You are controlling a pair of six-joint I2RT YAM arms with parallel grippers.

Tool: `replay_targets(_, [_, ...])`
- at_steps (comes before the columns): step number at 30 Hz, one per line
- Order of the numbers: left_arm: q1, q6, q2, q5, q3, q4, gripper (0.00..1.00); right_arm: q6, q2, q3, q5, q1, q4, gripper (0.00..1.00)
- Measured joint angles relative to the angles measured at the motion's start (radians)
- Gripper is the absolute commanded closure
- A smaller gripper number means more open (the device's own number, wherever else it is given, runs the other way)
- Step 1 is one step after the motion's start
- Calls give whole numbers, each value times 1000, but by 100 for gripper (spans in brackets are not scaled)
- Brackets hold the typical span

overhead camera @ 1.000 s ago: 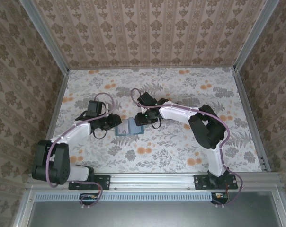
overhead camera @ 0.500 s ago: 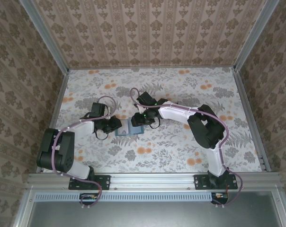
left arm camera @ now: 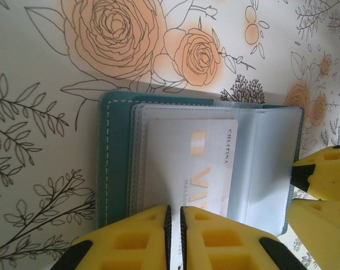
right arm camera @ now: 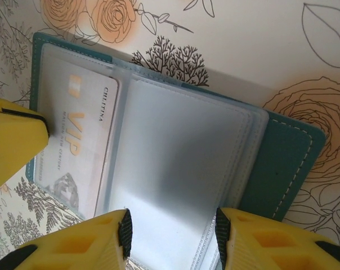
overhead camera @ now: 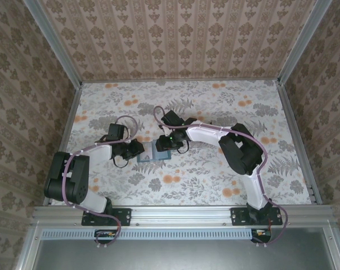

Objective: Put the credit cards into the card holder

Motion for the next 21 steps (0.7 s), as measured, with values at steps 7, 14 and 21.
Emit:
replay_targets(7, [0, 0, 8, 5, 0, 16, 85, 0, 0, 19, -8, 10, -2, 53])
replay_targets(14, [0, -1, 9, 9, 0, 23, 85, 0, 0, 45, -14, 17, -3, 53])
replay_targets(21, [0, -6, 13, 12, 0, 28, 85, 17, 0, 46, -54, 17, 5, 53])
